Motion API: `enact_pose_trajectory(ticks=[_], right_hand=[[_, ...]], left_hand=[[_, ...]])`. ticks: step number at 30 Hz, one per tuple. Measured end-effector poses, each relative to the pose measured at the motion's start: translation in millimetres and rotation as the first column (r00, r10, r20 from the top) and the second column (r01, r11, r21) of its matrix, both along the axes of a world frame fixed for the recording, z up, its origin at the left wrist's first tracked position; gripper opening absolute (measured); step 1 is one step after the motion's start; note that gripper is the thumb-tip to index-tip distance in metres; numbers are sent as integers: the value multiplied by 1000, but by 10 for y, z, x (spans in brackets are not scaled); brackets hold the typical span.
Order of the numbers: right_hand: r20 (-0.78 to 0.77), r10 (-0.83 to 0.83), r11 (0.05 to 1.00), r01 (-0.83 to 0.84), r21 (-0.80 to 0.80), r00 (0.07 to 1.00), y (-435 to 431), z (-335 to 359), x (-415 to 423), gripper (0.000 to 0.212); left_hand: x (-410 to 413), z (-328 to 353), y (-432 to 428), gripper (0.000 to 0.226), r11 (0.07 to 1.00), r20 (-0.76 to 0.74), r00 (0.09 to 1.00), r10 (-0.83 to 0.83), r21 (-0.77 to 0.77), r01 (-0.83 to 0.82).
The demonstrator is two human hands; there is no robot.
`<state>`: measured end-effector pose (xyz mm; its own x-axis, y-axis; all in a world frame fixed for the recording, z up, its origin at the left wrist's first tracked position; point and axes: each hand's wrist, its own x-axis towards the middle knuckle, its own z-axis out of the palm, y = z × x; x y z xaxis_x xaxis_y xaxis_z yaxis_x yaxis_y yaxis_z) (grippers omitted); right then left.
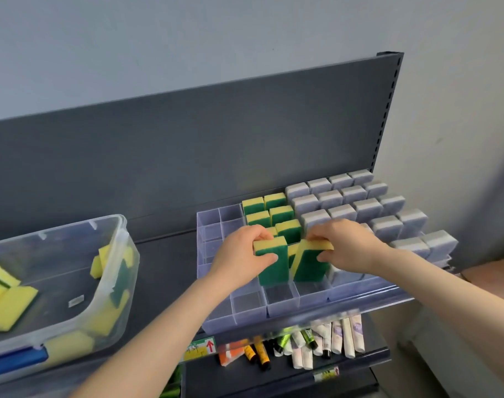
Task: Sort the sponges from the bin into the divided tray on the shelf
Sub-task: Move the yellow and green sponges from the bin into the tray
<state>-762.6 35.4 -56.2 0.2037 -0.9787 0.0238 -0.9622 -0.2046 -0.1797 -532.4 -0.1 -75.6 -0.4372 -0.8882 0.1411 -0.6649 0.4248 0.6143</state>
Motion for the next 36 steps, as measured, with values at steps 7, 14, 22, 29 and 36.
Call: enact_pose_trajectory(ticks=[7,14,22,29,36], right_hand=[[6,31,1000,-31,3,999,-15,-153,29,37],[-39,59,996,-56,70,997,-51,-271,76,39],[-70,53,988,-42,148,996,-11,-375,139,31],[-86,74,987,-61,147,994,12,-316,173,34],[19,106,994,-105,-38,994,-81,1,425,38]], left_hand=[[-93,-215,101,27,999,-9,999,42,3,-42],[-114,-331,113,28,999,9,999,41,6,-41],[-73,-544,178,24,1000,152,988,11,25,-14],[-73,-520,207,31,1000,191,982,-9,-1,10],[309,-178,125,40,993,211,977,38,-117,-13]])
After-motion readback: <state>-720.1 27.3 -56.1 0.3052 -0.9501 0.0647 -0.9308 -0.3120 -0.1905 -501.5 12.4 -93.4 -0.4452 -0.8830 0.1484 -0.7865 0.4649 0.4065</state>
